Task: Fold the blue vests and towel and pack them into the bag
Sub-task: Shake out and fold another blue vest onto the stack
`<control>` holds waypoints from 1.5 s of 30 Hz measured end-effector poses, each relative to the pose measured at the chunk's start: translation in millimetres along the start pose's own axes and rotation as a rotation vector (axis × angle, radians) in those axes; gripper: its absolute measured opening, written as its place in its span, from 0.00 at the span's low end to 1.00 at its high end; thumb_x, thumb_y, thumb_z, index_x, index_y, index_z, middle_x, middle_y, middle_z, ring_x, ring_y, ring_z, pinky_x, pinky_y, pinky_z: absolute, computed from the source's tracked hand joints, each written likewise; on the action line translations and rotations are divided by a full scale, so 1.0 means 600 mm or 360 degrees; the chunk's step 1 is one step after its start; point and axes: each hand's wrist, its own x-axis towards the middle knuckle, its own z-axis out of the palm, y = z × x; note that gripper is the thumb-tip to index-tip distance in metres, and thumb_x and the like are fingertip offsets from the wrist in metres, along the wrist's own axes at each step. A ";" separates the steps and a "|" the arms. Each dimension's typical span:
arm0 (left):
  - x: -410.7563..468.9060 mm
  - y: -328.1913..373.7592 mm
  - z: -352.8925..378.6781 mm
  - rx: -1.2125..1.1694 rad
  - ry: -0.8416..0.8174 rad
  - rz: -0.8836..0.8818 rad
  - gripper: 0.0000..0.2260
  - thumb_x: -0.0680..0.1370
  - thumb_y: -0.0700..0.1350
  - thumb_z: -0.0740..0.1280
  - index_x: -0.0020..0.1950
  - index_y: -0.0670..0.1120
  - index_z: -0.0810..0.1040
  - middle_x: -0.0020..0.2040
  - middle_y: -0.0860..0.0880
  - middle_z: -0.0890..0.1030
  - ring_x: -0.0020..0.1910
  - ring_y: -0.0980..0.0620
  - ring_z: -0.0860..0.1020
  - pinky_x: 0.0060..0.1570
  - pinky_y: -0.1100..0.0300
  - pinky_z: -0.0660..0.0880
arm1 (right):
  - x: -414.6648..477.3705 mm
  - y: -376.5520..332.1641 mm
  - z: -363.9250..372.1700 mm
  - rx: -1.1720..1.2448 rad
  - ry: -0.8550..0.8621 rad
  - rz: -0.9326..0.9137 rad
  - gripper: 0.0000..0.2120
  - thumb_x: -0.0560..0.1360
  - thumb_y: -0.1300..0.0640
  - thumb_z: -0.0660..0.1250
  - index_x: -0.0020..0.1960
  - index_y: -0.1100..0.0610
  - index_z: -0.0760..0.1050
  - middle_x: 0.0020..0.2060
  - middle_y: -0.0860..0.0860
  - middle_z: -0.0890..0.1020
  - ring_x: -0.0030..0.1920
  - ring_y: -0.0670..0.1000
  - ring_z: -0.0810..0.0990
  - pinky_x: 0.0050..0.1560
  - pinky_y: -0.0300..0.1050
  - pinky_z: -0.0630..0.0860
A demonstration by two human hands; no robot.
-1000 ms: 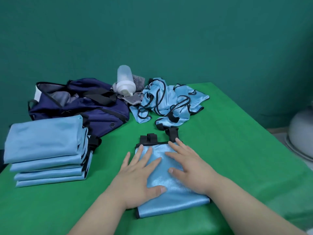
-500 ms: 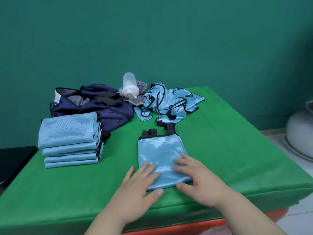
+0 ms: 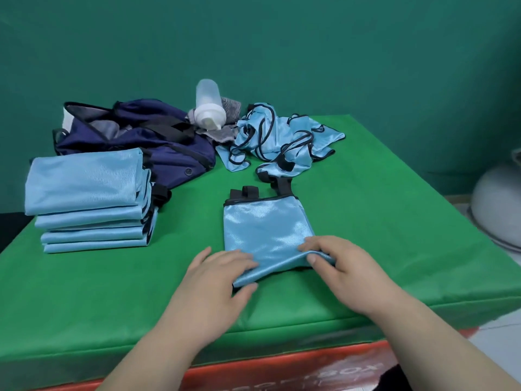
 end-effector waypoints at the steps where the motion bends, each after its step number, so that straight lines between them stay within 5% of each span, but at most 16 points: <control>1: 0.004 0.001 -0.001 -0.0051 0.0084 -0.0011 0.13 0.75 0.60 0.62 0.58 0.62 0.79 0.56 0.69 0.78 0.60 0.69 0.72 0.74 0.56 0.56 | 0.000 -0.003 -0.002 0.0034 0.0034 0.0034 0.05 0.79 0.56 0.67 0.52 0.50 0.81 0.48 0.44 0.84 0.51 0.43 0.79 0.54 0.37 0.73; 3: 0.009 0.004 -0.006 -0.0184 0.0216 -0.0090 0.03 0.77 0.52 0.68 0.50 0.59 0.80 0.46 0.66 0.79 0.51 0.66 0.74 0.67 0.64 0.62 | 0.001 -0.002 -0.005 0.0086 0.0054 0.0116 0.01 0.79 0.52 0.68 0.50 0.46 0.78 0.44 0.45 0.84 0.45 0.46 0.80 0.51 0.48 0.76; 5: 0.012 0.004 -0.010 -0.0331 0.0290 -0.0225 0.03 0.76 0.48 0.70 0.46 0.58 0.80 0.43 0.62 0.79 0.46 0.61 0.75 0.51 0.67 0.69 | 0.002 0.001 -0.008 0.0161 -0.0012 0.0197 0.07 0.76 0.49 0.71 0.50 0.41 0.74 0.46 0.45 0.84 0.47 0.48 0.81 0.51 0.52 0.77; 9: 0.018 0.002 -0.014 -0.0617 0.0354 -0.0403 0.06 0.76 0.50 0.71 0.47 0.61 0.76 0.37 0.53 0.80 0.35 0.53 0.75 0.36 0.60 0.71 | -0.001 0.004 -0.009 0.0135 -0.0043 0.0132 0.12 0.74 0.49 0.74 0.49 0.38 0.72 0.54 0.38 0.82 0.60 0.42 0.78 0.65 0.43 0.71; 11: 0.019 0.001 -0.017 -0.0798 0.0419 -0.0436 0.07 0.75 0.51 0.71 0.48 0.62 0.75 0.38 0.50 0.80 0.35 0.48 0.75 0.37 0.57 0.71 | -0.001 0.002 -0.011 0.0220 0.0084 0.0121 0.08 0.75 0.49 0.72 0.48 0.39 0.73 0.51 0.37 0.82 0.61 0.41 0.77 0.67 0.41 0.68; 13: 0.016 0.003 -0.021 -0.0969 0.0451 -0.0450 0.09 0.74 0.54 0.72 0.49 0.62 0.75 0.38 0.49 0.80 0.36 0.43 0.75 0.39 0.52 0.72 | -0.001 -0.003 -0.012 0.0357 0.0198 0.0155 0.05 0.74 0.48 0.70 0.46 0.41 0.75 0.43 0.42 0.82 0.53 0.46 0.80 0.58 0.43 0.72; 16: 0.014 0.009 -0.020 -0.1101 0.0473 -0.0475 0.12 0.76 0.50 0.72 0.49 0.64 0.72 0.36 0.57 0.79 0.32 0.53 0.72 0.36 0.58 0.69 | -0.001 -0.019 -0.009 0.0618 0.0278 0.0225 0.08 0.76 0.53 0.72 0.48 0.40 0.77 0.38 0.47 0.81 0.41 0.53 0.77 0.47 0.51 0.74; 19: 0.019 0.011 -0.019 -0.1108 0.0539 -0.0567 0.18 0.75 0.50 0.72 0.54 0.68 0.68 0.40 0.58 0.78 0.32 0.47 0.71 0.36 0.55 0.69 | 0.008 -0.033 0.000 0.0688 0.0331 0.0362 0.17 0.76 0.54 0.72 0.57 0.33 0.75 0.42 0.45 0.84 0.45 0.53 0.81 0.50 0.51 0.77; 22: 0.030 0.007 -0.016 -0.0945 0.0551 -0.0618 0.20 0.75 0.53 0.71 0.60 0.67 0.66 0.42 0.56 0.76 0.27 0.56 0.67 0.32 0.55 0.68 | 0.028 -0.036 0.009 0.0436 0.0362 0.0471 0.18 0.76 0.48 0.70 0.60 0.31 0.71 0.44 0.54 0.84 0.47 0.57 0.81 0.51 0.53 0.78; 27: 0.040 0.008 -0.016 -0.0866 0.0501 -0.0653 0.23 0.76 0.49 0.71 0.65 0.66 0.64 0.45 0.64 0.73 0.30 0.57 0.71 0.34 0.58 0.68 | 0.055 -0.041 0.019 0.0090 0.0300 0.0561 0.19 0.78 0.46 0.66 0.68 0.37 0.69 0.40 0.45 0.78 0.43 0.54 0.79 0.45 0.48 0.76; 30: 0.051 0.001 -0.014 -0.0712 0.0449 -0.0713 0.22 0.77 0.51 0.70 0.67 0.65 0.65 0.45 0.60 0.72 0.33 0.58 0.70 0.37 0.58 0.68 | 0.066 -0.040 0.025 -0.0094 0.0286 0.0559 0.20 0.79 0.46 0.65 0.70 0.41 0.69 0.35 0.43 0.72 0.40 0.53 0.73 0.42 0.46 0.67; 36: 0.063 -0.010 -0.007 -0.0234 0.0394 -0.0701 0.19 0.76 0.55 0.70 0.66 0.60 0.70 0.63 0.56 0.65 0.50 0.48 0.76 0.56 0.47 0.75 | 0.079 -0.034 0.031 -0.0374 0.0238 0.0627 0.22 0.78 0.45 0.66 0.71 0.47 0.70 0.39 0.40 0.67 0.49 0.50 0.72 0.64 0.53 0.67; 40: 0.060 0.001 -0.008 0.0034 0.0643 -0.0237 0.14 0.78 0.50 0.67 0.64 0.52 0.76 0.66 0.50 0.69 0.64 0.49 0.69 0.65 0.46 0.63 | 0.081 -0.026 0.035 -0.0444 0.0301 0.0624 0.23 0.76 0.44 0.67 0.70 0.47 0.72 0.51 0.45 0.71 0.59 0.52 0.74 0.66 0.53 0.63; 42: 0.060 0.012 0.001 0.0169 0.0493 0.0060 0.14 0.79 0.50 0.61 0.64 0.53 0.76 0.67 0.53 0.73 0.70 0.50 0.69 0.69 0.45 0.59 | 0.079 -0.027 0.036 -0.0484 0.0374 0.0551 0.22 0.76 0.46 0.69 0.68 0.48 0.74 0.54 0.47 0.72 0.61 0.53 0.73 0.66 0.53 0.63; 45: 0.062 0.013 0.023 0.0372 0.0173 0.0143 0.18 0.80 0.52 0.55 0.66 0.53 0.76 0.69 0.54 0.76 0.72 0.51 0.71 0.70 0.40 0.54 | 0.071 -0.035 0.036 -0.0619 0.0491 0.0197 0.18 0.77 0.46 0.64 0.64 0.52 0.78 0.57 0.50 0.77 0.62 0.54 0.74 0.69 0.58 0.64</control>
